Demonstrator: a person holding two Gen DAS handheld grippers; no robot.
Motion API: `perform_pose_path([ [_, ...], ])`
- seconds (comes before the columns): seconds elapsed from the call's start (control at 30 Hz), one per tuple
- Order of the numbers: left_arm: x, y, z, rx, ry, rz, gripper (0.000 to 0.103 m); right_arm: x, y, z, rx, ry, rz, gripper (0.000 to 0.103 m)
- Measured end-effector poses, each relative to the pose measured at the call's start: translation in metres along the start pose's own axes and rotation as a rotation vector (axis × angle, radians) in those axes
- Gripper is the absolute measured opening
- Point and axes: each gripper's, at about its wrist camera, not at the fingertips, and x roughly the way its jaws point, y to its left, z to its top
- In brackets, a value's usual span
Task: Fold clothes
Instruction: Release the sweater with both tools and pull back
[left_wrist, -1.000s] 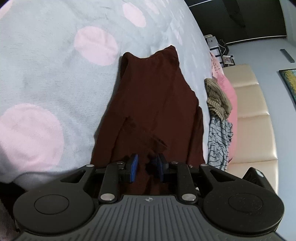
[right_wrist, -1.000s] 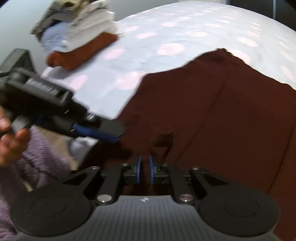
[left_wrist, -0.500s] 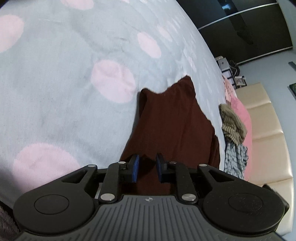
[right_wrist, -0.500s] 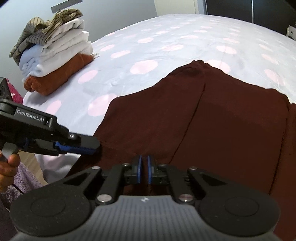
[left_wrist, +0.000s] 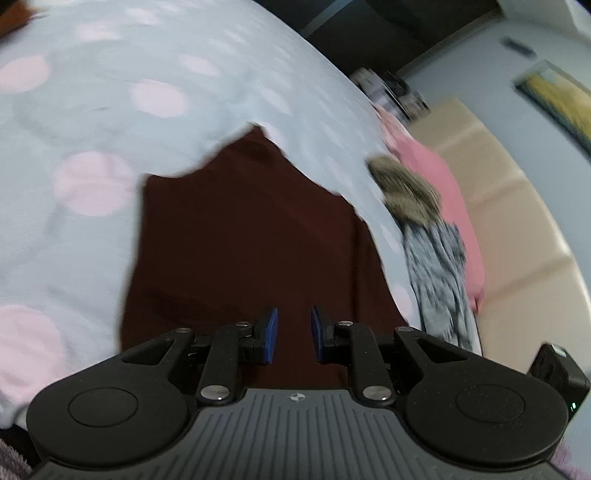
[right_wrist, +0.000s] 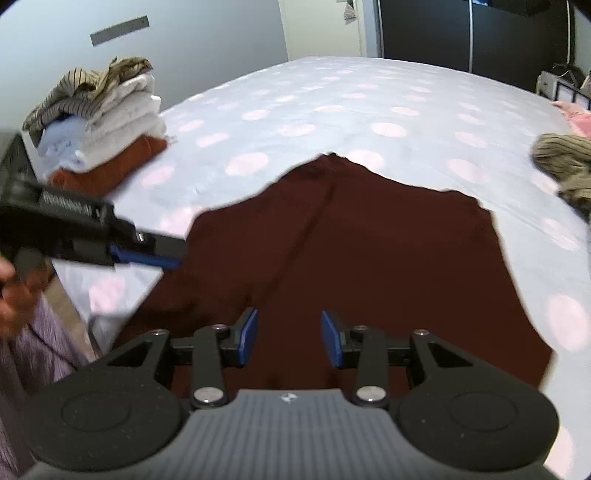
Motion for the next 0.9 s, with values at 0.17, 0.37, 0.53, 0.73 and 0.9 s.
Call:
perform_pose_path([
  [0.17,0.018,-0.045,-0.021,0.140,0.132,-0.030,0.017,-0.037,-0.018,-0.043,0.030,0.056,-0.064,0.042],
  [0.37,0.044,-0.082,-0.044,0.224,0.237,-0.057,0.017,-0.066,-0.030,-0.106,0.094,0.193,-0.125,0.042],
  [0.53,0.059,-0.099,-0.053,0.245,0.273,-0.059,0.017,-0.061,-0.050,-0.143,0.194,0.291,-0.150,0.042],
  [0.73,0.075,-0.112,-0.056,0.269,0.284,-0.053,0.017,-0.025,-0.069,-0.181,0.237,0.407,-0.133,0.042],
  [0.9,0.084,-0.107,-0.059,0.272,0.298,-0.015,0.017,0.007,-0.077,-0.202,0.234,0.429,-0.091,0.042],
])
